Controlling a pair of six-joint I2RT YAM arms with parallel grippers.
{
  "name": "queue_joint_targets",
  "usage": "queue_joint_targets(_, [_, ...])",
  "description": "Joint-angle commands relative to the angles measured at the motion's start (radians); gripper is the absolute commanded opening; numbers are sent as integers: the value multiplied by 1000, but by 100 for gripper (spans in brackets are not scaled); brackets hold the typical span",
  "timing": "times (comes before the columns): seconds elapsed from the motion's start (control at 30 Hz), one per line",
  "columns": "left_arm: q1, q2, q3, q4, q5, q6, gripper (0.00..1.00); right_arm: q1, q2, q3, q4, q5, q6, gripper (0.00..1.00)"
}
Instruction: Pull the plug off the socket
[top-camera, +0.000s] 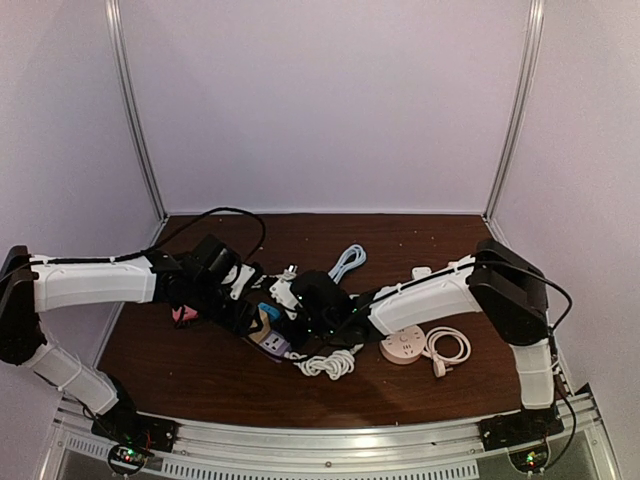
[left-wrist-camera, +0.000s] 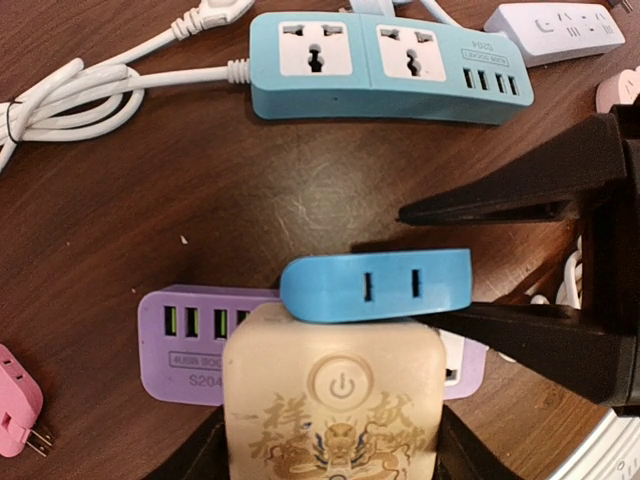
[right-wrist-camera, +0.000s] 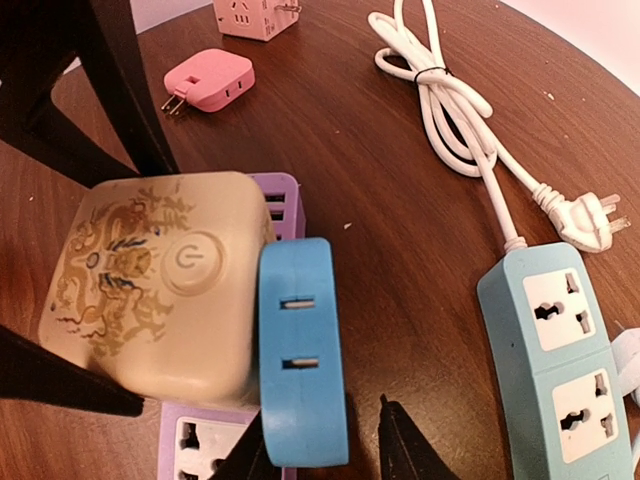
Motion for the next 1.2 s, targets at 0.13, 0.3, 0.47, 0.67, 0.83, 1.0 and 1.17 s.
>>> queue_joint_targets(0.13, [-19, 40, -5, -38, 59, -12, 19, -6, 10, 31, 57, 10, 7, 33])
queue_joint_targets(0.3, [-21, 50, -3, -37, 56, -14, 19, -5, 16, 39, 71, -8, 19, 32])
queue_joint_targets(0.47, [-26, 66, 4, -36, 51, -32, 19, 5, 13, 40, 67, -12, 30, 14])
queue_joint_targets(0.67, [-43, 96, -15, 2, 49, -146, 16, 35, 0, 38, 29, 68, 84, 0])
queue_joint_targets(0.83, [-82, 129, -26, 25, 30, -226, 15, 47, -6, 47, -15, 185, 197, 0])
queue_joint_targets(1.0, [-103, 139, -34, 22, 23, -235, 15, 46, -13, 45, -55, 291, 251, 0])
queue_joint_targets(1.17, [-107, 131, -34, -17, -2, -230, 15, 36, -42, 33, -56, 320, 231, 0])
